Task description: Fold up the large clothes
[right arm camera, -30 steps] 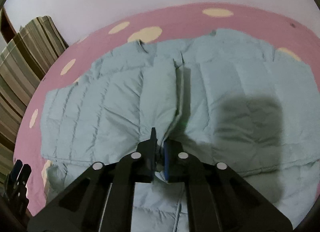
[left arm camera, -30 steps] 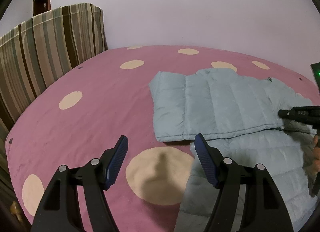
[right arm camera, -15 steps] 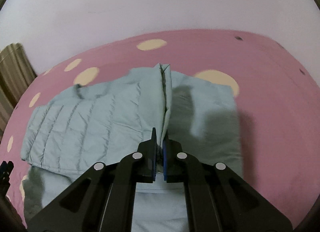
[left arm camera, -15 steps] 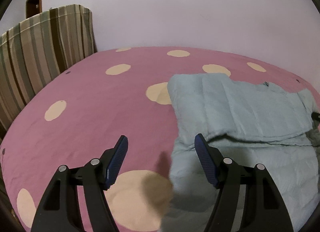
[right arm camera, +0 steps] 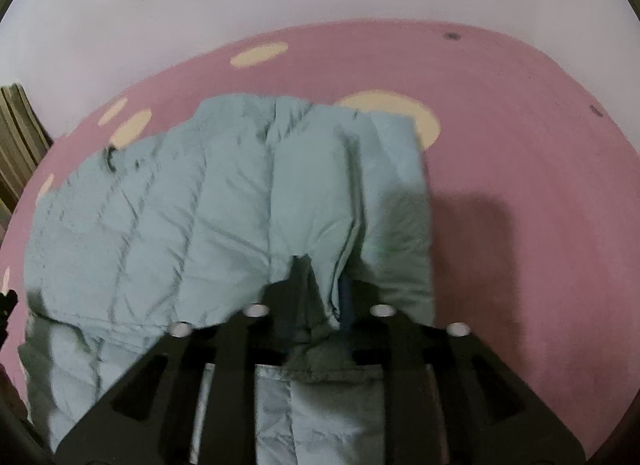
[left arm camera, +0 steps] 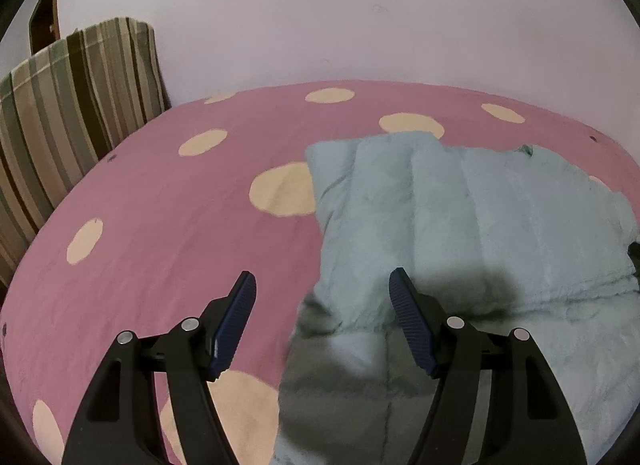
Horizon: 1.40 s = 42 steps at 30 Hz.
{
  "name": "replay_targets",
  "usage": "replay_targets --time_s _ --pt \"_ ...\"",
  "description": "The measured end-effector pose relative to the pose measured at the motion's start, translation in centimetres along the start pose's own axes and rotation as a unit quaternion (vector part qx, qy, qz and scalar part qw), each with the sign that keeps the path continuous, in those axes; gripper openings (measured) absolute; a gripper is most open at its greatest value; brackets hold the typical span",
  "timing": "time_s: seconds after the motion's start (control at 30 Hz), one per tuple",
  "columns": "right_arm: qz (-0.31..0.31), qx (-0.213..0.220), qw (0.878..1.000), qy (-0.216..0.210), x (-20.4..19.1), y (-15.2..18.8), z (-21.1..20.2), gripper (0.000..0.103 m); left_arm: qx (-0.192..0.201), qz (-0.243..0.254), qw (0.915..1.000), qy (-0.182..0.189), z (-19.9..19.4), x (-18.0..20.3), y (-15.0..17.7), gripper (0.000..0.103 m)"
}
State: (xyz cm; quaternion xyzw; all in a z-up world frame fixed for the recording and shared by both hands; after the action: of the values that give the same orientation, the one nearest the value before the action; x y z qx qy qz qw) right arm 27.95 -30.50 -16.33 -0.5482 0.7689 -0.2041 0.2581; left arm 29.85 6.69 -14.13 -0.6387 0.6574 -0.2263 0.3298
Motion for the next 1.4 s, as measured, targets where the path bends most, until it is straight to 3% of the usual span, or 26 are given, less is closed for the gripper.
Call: replay_targets --time_s 0.13,0.27,0.6,0.7,0.8,0.97,1.1,1.2,1.27,1.4 --pt "0.007 0.022 1.000 -0.017 -0.9 -2.2 -1.3 0.030 0.011 0.007 0.9999 0.003 0.8 0.8 -2.3 0.068" --pt "-0.020 0.024 0.999 -0.021 -2.7 -3.7 0.6 0.030 0.003 0.014 0.9999 -0.002 3.4 1.6 -4.0 0.068" --pt "-0.049 -0.051 0.997 -0.006 -3.1 -2.9 7.7 0.029 -0.072 0.041 0.9964 -0.017 10.2 2.4 -2.1 0.070" --pt "-0.051 -0.049 0.998 -0.004 -3.3 -3.1 7.3 0.029 -0.075 0.037 0.9964 -0.016 10.2 2.2 -2.3 0.070" --pt "-0.041 -0.029 0.999 -0.004 -3.7 -4.0 5.3 0.030 -0.052 0.030 0.9975 -0.037 8.1 1.9 -3.7 0.069" --pt "-0.065 -0.011 0.997 -0.036 -7.4 -5.1 4.3 0.032 -0.005 0.030 0.9995 -0.003 6.1 4.1 -6.8 0.069" --pt "-0.092 -0.030 0.994 -0.044 -10.4 -4.4 6.3 0.032 -0.028 0.053 0.9982 0.001 8.4 6.4 -6.6 0.069" --pt "-0.103 -0.068 0.992 -0.027 -11.1 -3.0 9.2 0.033 -0.084 0.074 0.9936 0.014 11.4 7.5 -5.1 0.070" --pt "-0.108 -0.062 0.992 -0.025 -11.2 -2.7 9.7 0.033 -0.085 0.068 0.9939 0.016 11.7 7.4 -5.1 0.070" --pt "-0.107 -0.037 0.993 -0.030 -11.0 -3.0 6.4 0.033 -0.061 0.058 0.9965 0.009 8.9 6.5 -6.0 0.070"
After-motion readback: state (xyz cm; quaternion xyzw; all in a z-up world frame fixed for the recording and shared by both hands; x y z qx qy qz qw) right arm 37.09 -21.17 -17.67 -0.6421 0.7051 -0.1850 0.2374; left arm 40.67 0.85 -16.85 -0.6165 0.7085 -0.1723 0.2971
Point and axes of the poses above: each gripper's, at about its wrist camera, not at the fingertips, and z roughly the way its jaws point, x to its right, y to its underside, the point moved 4 cm from there along z, roughly the way its jaws point, and after that the axes turned 3 degrees about z, right-handed, at the moved point
